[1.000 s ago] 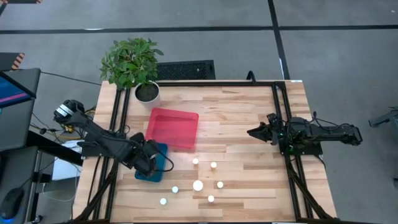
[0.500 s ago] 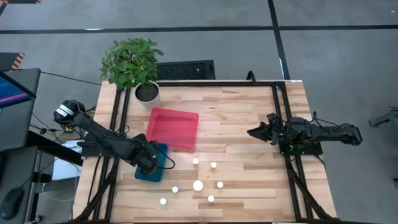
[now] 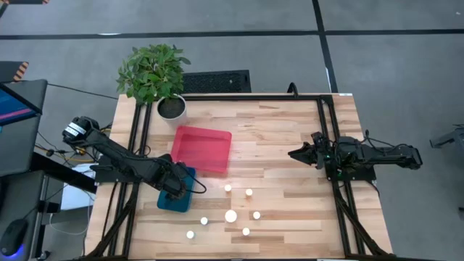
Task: Pick and place medicine bottles into bin by pill shape (circle, oval)
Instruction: Put the orange capsule bottle into the blue bin, then put the orange tablet bottle into the red bin
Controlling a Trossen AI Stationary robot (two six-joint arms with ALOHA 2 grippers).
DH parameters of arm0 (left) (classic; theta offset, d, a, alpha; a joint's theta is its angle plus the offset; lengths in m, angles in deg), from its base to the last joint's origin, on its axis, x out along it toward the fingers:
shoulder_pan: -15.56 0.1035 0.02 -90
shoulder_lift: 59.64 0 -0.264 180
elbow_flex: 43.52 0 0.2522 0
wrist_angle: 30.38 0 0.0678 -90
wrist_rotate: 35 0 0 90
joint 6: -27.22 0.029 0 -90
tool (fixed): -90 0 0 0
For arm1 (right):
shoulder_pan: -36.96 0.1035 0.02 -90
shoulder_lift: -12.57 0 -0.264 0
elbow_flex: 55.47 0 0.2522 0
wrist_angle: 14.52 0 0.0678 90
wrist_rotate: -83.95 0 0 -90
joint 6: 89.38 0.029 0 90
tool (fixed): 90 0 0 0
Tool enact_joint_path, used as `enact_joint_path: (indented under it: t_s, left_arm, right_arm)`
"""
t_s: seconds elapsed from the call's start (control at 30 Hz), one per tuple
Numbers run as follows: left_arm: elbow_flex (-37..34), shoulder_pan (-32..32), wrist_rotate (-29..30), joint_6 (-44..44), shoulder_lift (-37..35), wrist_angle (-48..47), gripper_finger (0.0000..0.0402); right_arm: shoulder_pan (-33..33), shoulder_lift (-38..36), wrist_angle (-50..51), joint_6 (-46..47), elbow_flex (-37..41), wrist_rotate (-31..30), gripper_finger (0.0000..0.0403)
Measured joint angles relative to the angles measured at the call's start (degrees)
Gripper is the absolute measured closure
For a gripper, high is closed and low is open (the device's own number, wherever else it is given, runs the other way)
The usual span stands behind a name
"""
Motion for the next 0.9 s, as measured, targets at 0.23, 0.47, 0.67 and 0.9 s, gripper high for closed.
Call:
enact_joint_path:
  t_s: [0.23, 0.47, 0.67, 0.9]
  left_arm:
    - [0.0, 0.0, -1.1, 0.1, 0.0, 0.2, 0.0148]
    - [1.5, 0.0, -3.0, 0.1, 0.0, -0.3, 0.0105]
    - [9.9, 0.0, -4.0, 1.5, 0.0, -2.6, 0.0105]
    - [21.8, 0.9, 2.5, 5.3, 0.1, -4.8, 0.0106]
  right_arm:
    - [0.0, 0.0, 0.0, 0.0, 0.0, 0.0, 0.0238]
    - [0.0, 0.0, 0.0, 0.0, 0.0, 0.0, 0.0237]
    - [0.0, 0.0, 0.0, 0.0, 0.0, 0.1, 0.0238]
    - [0.0, 0.0, 0.0, 0.0, 0.0, 0.1, 0.0237]
